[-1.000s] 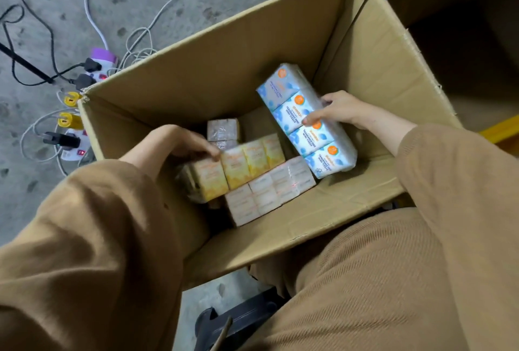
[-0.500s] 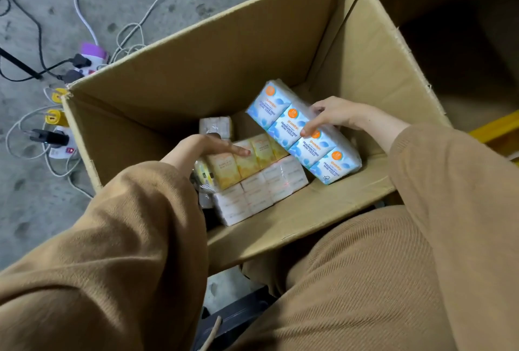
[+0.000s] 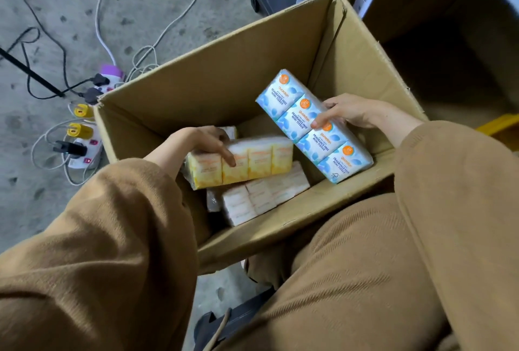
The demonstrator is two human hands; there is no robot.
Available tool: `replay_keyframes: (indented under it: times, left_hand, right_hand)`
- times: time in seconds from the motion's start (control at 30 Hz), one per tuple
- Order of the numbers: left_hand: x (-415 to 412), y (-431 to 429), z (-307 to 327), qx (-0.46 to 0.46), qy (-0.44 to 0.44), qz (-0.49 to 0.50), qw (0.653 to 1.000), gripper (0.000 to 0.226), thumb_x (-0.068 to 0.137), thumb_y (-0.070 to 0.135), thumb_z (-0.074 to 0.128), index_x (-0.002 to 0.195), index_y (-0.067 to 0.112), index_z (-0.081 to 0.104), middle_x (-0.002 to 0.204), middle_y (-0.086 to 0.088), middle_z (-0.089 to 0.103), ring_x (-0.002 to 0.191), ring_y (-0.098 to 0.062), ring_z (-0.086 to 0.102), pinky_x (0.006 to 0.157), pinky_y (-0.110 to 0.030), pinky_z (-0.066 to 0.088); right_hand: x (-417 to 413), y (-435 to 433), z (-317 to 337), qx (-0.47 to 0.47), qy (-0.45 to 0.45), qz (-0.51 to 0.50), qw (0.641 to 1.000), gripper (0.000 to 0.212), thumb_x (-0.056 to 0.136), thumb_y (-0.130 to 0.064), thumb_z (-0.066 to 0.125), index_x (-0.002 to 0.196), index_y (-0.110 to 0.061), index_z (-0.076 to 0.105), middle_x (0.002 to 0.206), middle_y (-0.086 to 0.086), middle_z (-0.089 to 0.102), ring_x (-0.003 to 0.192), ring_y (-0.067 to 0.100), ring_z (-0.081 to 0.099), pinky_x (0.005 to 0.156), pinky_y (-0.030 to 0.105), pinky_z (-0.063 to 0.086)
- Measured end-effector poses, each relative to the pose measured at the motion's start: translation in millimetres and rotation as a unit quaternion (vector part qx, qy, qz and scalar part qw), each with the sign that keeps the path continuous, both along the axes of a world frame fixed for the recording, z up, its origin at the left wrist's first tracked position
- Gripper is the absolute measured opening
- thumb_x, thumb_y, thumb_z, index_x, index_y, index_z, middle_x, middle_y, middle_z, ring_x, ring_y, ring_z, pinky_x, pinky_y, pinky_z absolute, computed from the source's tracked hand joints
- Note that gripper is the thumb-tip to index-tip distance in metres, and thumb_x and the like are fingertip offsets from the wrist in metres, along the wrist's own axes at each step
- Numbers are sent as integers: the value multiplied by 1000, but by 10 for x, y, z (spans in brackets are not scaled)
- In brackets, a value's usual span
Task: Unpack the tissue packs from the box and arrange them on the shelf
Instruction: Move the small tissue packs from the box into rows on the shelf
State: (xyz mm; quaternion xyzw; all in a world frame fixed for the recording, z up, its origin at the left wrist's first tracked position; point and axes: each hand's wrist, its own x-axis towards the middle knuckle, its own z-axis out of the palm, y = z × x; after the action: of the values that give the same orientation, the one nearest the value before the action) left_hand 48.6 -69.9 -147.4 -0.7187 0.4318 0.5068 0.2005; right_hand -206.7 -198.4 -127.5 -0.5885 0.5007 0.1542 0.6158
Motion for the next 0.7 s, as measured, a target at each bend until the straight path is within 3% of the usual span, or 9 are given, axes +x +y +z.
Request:
replay_keyframes:
  times: [0.13, 0.23, 0.33, 0.4, 0.5, 0.6, 0.7]
  left_hand:
    - [-4, 37, 208, -25, 3, -40, 999, 75, 75, 30, 76, 139, 19, 39, 141, -4, 43, 126, -26, 47, 103, -36, 42]
    - [-60, 64, 379, -64, -7, -66, 996, 82, 71, 32, 79, 141, 25, 36, 143, -3, 42, 127, -26, 45, 105, -38, 42]
    - [-130, 99, 580, -102, -8, -94, 990, 83, 68, 32, 81, 139, 27, 37, 140, -2, 45, 124, -26, 47, 104, -39, 43]
    - [-184, 118, 741, -127, -5, -106, 986, 82, 68, 30, 81, 138, 26, 38, 139, -2, 46, 124, -25, 47, 104, -39, 43]
    - [-251, 137, 998, -178, -8, -122, 976, 79, 67, 28, 81, 135, 26, 41, 134, 0, 49, 120, -23, 49, 99, -34, 44]
    - [-300, 146, 1275, -221, -17, -138, 965, 79, 65, 28, 83, 133, 26, 44, 131, 1, 51, 117, -22, 50, 98, -34, 44]
    - [-353, 159, 1561, -260, -25, -156, 953, 81, 65, 26, 83, 135, 25, 43, 133, 0, 51, 120, -22, 49, 102, -35, 42]
  right_hand:
    - [0, 76, 268, -33, -1, 8, 999, 34, 71, -11, 74, 102, -9, 60, 94, 8, 69, 81, 21, 67, 84, 33, 52]
    - [22, 129, 511, -66, -1, 28, 997, 39, 66, -16, 78, 97, -11, 56, 95, 6, 68, 80, 19, 67, 78, 32, 53]
    - [50, 202, 765, -109, -3, 43, 993, 24, 71, -16, 75, 85, -11, 55, 104, 11, 66, 95, 26, 65, 91, 42, 50]
    - [69, 249, 925, -153, -1, 56, 987, 27, 70, -17, 75, 68, -13, 49, 94, 13, 64, 93, 26, 60, 87, 39, 48]
    - [76, 318, 1207, -208, 6, 86, 974, 32, 65, -24, 79, 58, -17, 49, 62, -6, 58, 72, 13, 48, 65, 27, 34]
    - [44, 385, 1538, -247, 1, 97, 964, 30, 62, -25, 81, 59, -16, 53, 66, -3, 55, 72, 14, 49, 66, 28, 36]
    - [-16, 474, 1885, -268, 1, 110, 957, 31, 58, -26, 81, 67, -11, 55, 79, 4, 58, 83, 20, 54, 78, 38, 45]
